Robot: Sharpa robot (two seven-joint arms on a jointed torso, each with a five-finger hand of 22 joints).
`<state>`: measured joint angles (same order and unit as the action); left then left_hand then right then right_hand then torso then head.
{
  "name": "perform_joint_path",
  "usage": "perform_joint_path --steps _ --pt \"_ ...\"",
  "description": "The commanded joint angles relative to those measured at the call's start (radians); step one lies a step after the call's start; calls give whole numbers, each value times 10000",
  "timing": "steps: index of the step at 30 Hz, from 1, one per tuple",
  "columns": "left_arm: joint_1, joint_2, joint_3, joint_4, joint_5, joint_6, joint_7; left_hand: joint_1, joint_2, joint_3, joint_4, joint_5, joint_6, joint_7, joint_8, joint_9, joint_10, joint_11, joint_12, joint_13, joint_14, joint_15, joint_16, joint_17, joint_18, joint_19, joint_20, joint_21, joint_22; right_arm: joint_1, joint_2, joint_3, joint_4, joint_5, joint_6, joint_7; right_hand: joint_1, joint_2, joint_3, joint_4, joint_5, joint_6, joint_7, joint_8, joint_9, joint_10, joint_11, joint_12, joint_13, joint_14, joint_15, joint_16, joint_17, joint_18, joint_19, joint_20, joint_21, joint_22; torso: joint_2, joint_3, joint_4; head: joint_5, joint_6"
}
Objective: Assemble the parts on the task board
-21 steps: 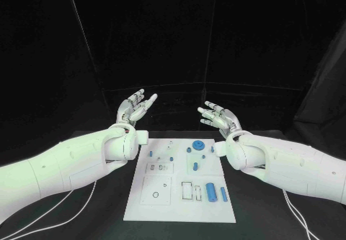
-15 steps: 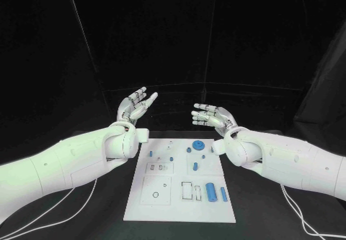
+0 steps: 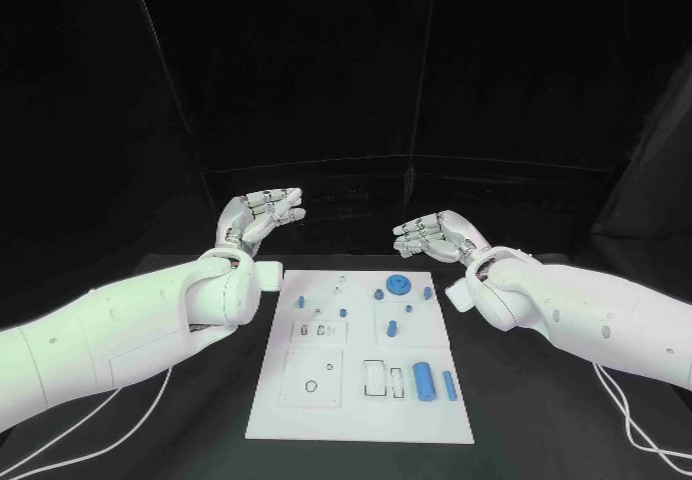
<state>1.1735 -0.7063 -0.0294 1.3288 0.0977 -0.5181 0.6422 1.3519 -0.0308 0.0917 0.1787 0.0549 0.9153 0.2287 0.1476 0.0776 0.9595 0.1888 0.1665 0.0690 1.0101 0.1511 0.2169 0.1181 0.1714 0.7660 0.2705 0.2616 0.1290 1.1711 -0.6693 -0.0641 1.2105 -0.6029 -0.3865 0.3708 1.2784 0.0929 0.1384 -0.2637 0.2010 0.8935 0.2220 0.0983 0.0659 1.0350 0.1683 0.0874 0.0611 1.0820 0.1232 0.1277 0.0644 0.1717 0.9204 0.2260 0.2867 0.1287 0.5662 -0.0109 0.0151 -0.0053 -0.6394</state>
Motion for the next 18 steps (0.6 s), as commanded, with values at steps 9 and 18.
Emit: perform_joint_path --steps 9,18 --pt "14 -656 17 837 -667 519 2 70 244 12 -543 17 747 -220 -32 -115 1062 -368 -75 -4 1525 -475 229 436 149 1302 -459 316 -26 228 -63 159 127 -4012 55 -1375 79 -592 630 -242 193 1346 -377 -135 37 1798 -572 -179 52 2952 -878 637 493 118 1750 -895 2050 975 554 -89 208 -169 96" --pt "-35 -1166 15 1738 -1010 924 -262 141 228 55 -747 17 804 -232 -163 -130 1131 -387 -262 -33 1700 -525 131 589 136 1523 -524 317 -76 319 -41 457 458 -7352 686 -3051 -99 -880 920 -201 120 1557 -555 -330 3 1983 -837 -218 59 4329 -1307 2996 2074 82 2425 -1370 4390 2389 845 -124 407 -403 177"
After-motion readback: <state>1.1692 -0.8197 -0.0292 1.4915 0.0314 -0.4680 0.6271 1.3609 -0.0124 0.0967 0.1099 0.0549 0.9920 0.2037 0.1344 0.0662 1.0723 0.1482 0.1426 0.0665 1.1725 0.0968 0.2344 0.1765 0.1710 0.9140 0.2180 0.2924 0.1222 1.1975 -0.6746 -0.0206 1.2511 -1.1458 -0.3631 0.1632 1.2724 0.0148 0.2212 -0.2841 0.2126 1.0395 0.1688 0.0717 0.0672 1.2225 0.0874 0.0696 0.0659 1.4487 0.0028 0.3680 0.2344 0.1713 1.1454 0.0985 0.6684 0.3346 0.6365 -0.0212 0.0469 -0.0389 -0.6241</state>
